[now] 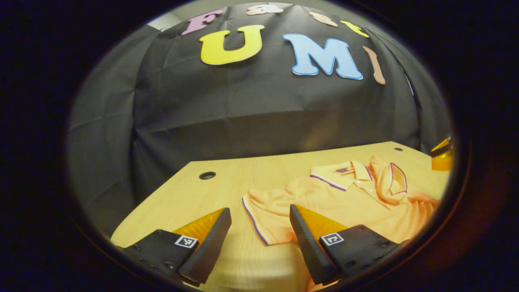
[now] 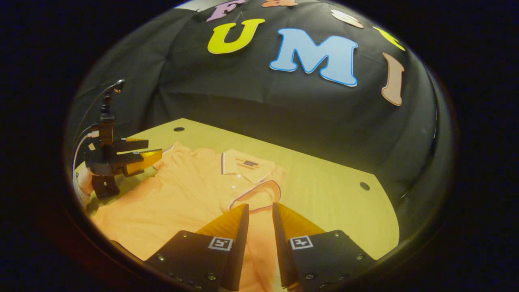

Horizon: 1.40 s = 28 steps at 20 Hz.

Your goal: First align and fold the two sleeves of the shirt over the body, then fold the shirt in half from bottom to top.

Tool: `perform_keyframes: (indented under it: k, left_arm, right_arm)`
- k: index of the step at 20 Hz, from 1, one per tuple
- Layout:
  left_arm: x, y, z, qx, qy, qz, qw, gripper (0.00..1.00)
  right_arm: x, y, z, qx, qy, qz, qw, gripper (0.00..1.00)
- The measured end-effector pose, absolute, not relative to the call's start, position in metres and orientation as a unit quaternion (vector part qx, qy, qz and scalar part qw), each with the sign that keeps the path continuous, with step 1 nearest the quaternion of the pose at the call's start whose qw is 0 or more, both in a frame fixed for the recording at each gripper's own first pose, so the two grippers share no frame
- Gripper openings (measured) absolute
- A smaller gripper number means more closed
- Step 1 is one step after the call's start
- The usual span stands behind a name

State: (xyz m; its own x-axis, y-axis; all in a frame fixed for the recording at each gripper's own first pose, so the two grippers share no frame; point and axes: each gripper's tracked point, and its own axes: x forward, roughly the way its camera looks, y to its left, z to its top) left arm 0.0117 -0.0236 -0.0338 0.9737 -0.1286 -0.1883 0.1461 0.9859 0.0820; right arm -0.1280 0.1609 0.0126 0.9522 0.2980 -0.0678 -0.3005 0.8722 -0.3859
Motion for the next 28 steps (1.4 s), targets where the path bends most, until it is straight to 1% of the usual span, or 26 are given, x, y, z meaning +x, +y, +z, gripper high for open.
perform_keyframes:
  k: [4, 5, 6, 7, 8, 9, 10, 11, 13, 14, 15, 17, 18, 19, 21, 22, 23, 24, 25, 26, 27, 28]
  left_arm:
    - [0.010, -0.026, -0.058, 0.071, 0.152, -0.081, 0.982, 0.94]
    - [0.009, -0.025, -0.060, 0.075, 0.161, -0.080, 0.981, 0.90]
    - [0.009, -0.024, -0.064, 0.079, 0.168, -0.082, 0.979, 0.90]
    - [0.008, -0.025, -0.067, 0.083, 0.178, -0.085, 0.977, 0.85]
    - [0.008, -0.029, -0.074, 0.087, 0.192, -0.093, 0.973, 0.90]
    - [0.007, -0.030, -0.078, 0.092, 0.200, -0.095, 0.971, 0.90]
    - [0.010, -0.033, -0.077, 0.091, 0.200, -0.102, 0.970, 0.95]
    - [0.008, -0.034, -0.076, 0.088, 0.200, -0.104, 0.970, 0.95]
    - [0.005, -0.044, -0.077, 0.062, 0.210, -0.134, 0.967, 0.80]
    - [0.006, -0.047, -0.078, 0.050, 0.212, -0.134, 0.967, 0.72]
    - [0.006, -0.048, -0.078, 0.052, 0.213, -0.131, 0.967, 0.50]
    - [0.007, -0.051, -0.079, 0.051, 0.213, -0.132, 0.967, 0.39]
    - [0.007, -0.052, -0.078, 0.047, 0.213, -0.127, 0.967, 0.38]
    - [0.006, -0.053, -0.078, 0.046, 0.210, -0.127, 0.968, 0.21]
    - [0.006, -0.053, -0.078, 0.048, 0.213, -0.120, 0.969, 0.08]
    - [0.006, -0.054, -0.077, 0.050, 0.213, -0.117, 0.969, 0.08]
    - [0.007, -0.054, -0.076, 0.051, 0.209, -0.115, 0.970, 0.08]
    - [0.007, -0.057, -0.073, 0.050, 0.204, -0.117, 0.971, 0.09]
    - [0.010, -0.059, -0.066, 0.055, 0.192, -0.120, 0.973, 0.09]
    - [0.012, -0.060, -0.060, 0.067, 0.183, -0.118, 0.974, 0.08]
    - [0.014, -0.063, -0.053, 0.084, 0.174, -0.118, 0.974, 0.08]
    - [0.014, -0.070, -0.044, 0.099, 0.164, -0.120, 0.974, 0.09]
  right_arm:
    - [-0.139, 0.144, 0.007, -0.179, -0.007, 0.156, 0.971, 0.36]
    - [-0.139, 0.140, 0.006, -0.177, -0.009, 0.154, 0.972, 0.36]
    - [-0.140, 0.135, 0.006, -0.176, -0.012, 0.152, 0.973, 0.37]
    - [-0.139, 0.132, 0.006, -0.174, -0.014, 0.150, 0.973, 0.36]
    - [-0.140, 0.129, 0.006, -0.170, -0.016, 0.149, 0.974, 0.36]
    - [-0.141, 0.127, 0.005, -0.166, -0.018, 0.150, 0.975, 0.36]
    - [-0.141, 0.125, 0.005, -0.161, -0.020, 0.151, 0.975, 0.36]
    - [-0.141, 0.122, 0.005, -0.155, -0.022, 0.151, 0.976, 0.36]
    - [-0.140, 0.117, 0.004, -0.143, -0.025, 0.151, 0.978, 0.36]
    - [-0.139, 0.114, 0.003, -0.135, -0.024, 0.152, 0.979, 0.36]
    - [-0.139, 0.112, 0.001, -0.126, -0.024, 0.153, 0.980, 0.36]
    - [-0.139, 0.107, 0.000, -0.109, -0.022, 0.154, 0.982, 0.36]
    - [-0.138, 0.104, -0.002, -0.103, -0.020, 0.152, 0.983, 0.36]
    - [-0.140, 0.098, -0.003, -0.100, -0.019, 0.151, 0.983, 0.36]
    - [-0.143, 0.086, -0.005, -0.096, -0.019, 0.145, 0.985, 0.36]
    - [-0.142, 0.083, -0.005, -0.095, -0.018, 0.142, 0.985, 0.37]
    - [-0.143, 0.080, -0.006, -0.093, -0.017, 0.140, 0.986, 0.34]
    - [-0.143, 0.077, -0.007, -0.091, -0.016, 0.138, 0.986, 0.36]
    - [-0.144, 0.073, -0.009, -0.089, -0.013, 0.137, 0.986, 0.36]
    - [-0.143, 0.070, -0.010, -0.088, -0.012, 0.135, 0.987, 0.37]
    - [-0.143, 0.066, -0.010, -0.088, -0.011, 0.131, 0.987, 0.34]
    - [-0.143, 0.061, -0.010, -0.087, -0.010, 0.127, 0.988, 0.34]
